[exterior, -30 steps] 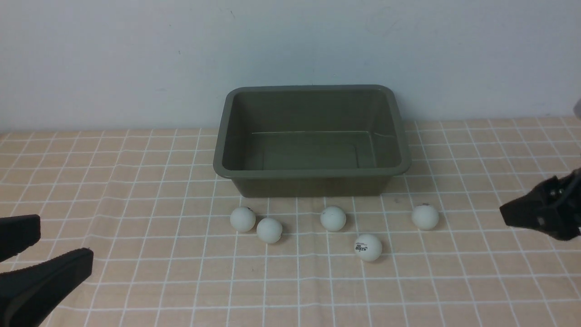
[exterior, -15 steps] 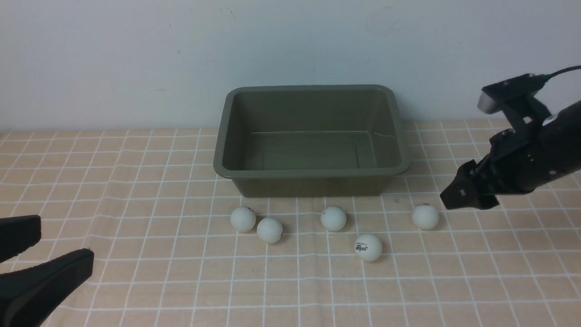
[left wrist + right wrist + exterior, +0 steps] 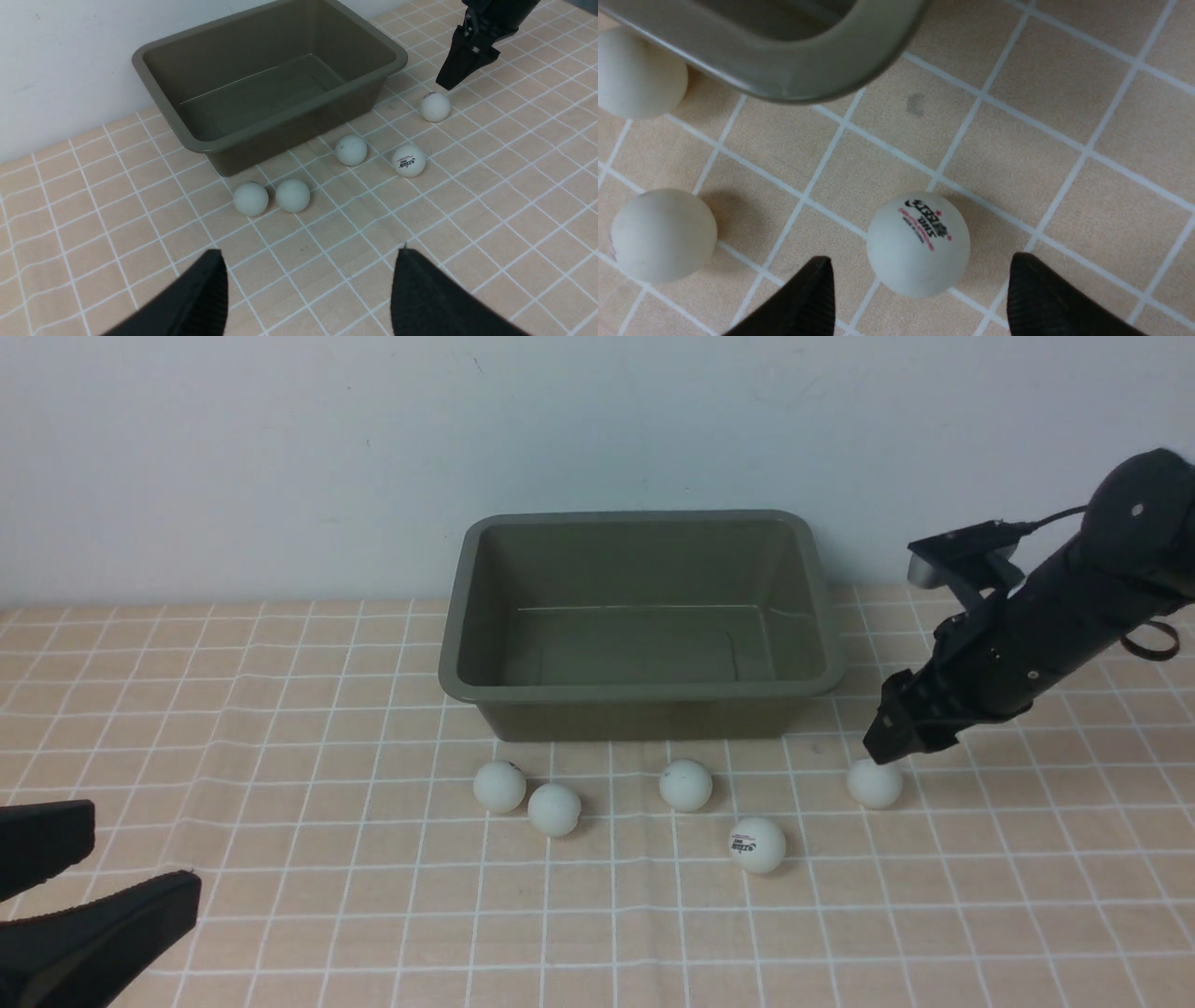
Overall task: Put the table tennis balls into the box on the light coffee tablecloth.
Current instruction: 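Reach for and grasp a ping pong ball on the table, then release the ping pong ball into the bin and lift the gripper away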
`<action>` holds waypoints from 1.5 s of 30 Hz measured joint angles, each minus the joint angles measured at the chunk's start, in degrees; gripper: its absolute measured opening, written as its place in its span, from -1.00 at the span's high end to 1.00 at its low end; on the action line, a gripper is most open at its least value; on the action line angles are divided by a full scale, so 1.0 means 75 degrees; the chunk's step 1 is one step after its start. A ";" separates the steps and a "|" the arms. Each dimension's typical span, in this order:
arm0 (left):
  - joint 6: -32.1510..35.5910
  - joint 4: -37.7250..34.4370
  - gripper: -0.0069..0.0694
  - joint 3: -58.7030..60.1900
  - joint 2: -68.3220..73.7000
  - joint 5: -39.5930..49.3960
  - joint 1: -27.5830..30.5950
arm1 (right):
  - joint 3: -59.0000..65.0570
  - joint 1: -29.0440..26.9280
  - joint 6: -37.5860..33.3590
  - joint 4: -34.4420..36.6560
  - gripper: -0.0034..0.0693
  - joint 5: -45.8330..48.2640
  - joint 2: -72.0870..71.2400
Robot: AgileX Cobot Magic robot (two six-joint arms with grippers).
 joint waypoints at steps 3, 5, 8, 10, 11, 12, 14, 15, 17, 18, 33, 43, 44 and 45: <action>-0.0017 0.0000 -0.21 0.0000 0.0000 0.0000 0.0000 | -0.0131 0.0225 0.0104 -0.0365 -0.34 0.0018 0.0253; -0.0017 0.0000 -0.21 0.0000 0.0000 0.0000 0.0000 | -0.0210 0.0327 0.0283 -0.0598 -0.34 0.0037 0.0392; -0.0024 0.0000 -0.21 0.0000 0.0000 0.0002 0.0000 | -0.0283 0.0405 0.0648 -0.0991 -0.34 0.0044 0.0571; -0.0024 0.0000 -0.21 0.0000 0.0000 0.0009 0.0000 | -0.0291 0.0408 0.0803 -0.1203 -0.34 0.0009 0.0633; -0.0024 0.0000 -0.21 0.0000 0.0000 0.0009 0.0000 | -0.0291 0.0408 0.0832 -0.1271 -0.34 -0.0017 0.0640; -0.0024 0.0000 -0.21 0.0000 0.0000 0.0009 0.0000 | -0.0291 0.0408 0.0843 -0.1295 -0.34 -0.0033 0.0640; -0.0024 0.0000 -0.21 0.0000 0.0000 0.0009 0.0000 | -0.0293 0.0408 0.0864 -0.1294 -0.34 -0.0100 0.0640; -0.0024 0.0000 -0.21 0.0000 0.0000 0.0009 0.0000 | -0.0293 0.0408 0.0873 -0.1284 -0.34 -0.0119 0.0640; -0.0025 0.0000 -0.21 0.0000 0.0000 0.0009 0.0000 | -0.0293 0.0408 0.0878 -0.1199 -0.34 -0.0126 0.0640; -0.0032 0.0000 -0.21 0.0000 0.0000 0.0009 0.0000 | -0.0293 0.0408 0.0878 -0.1147 -0.34 -0.0131 0.0640; -0.0039 0.0000 -0.21 0.0000 0.0000 0.0009 0.0000 | -0.0299 0.0447 0.0835 -0.0952 -0.34 -0.0269 0.0719; -0.0045 0.0000 -0.21 0.0000 0.0000 0.0017 0.0000 | -0.0299 0.0532 0.0835 -0.0952 -0.21 -0.0328 0.1029; -0.0045 0.0000 -0.21 0.0000 0.0000 0.0017 0.0000 | -0.0299 0.0532 0.0835 -0.0968 -0.12 -0.0328 0.1029; -0.0045 0.0000 -0.21 0.0000 0.0000 0.0017 0.0000 | -0.0299 0.0532 0.0835 -0.0968 -0.11 -0.0328 0.1029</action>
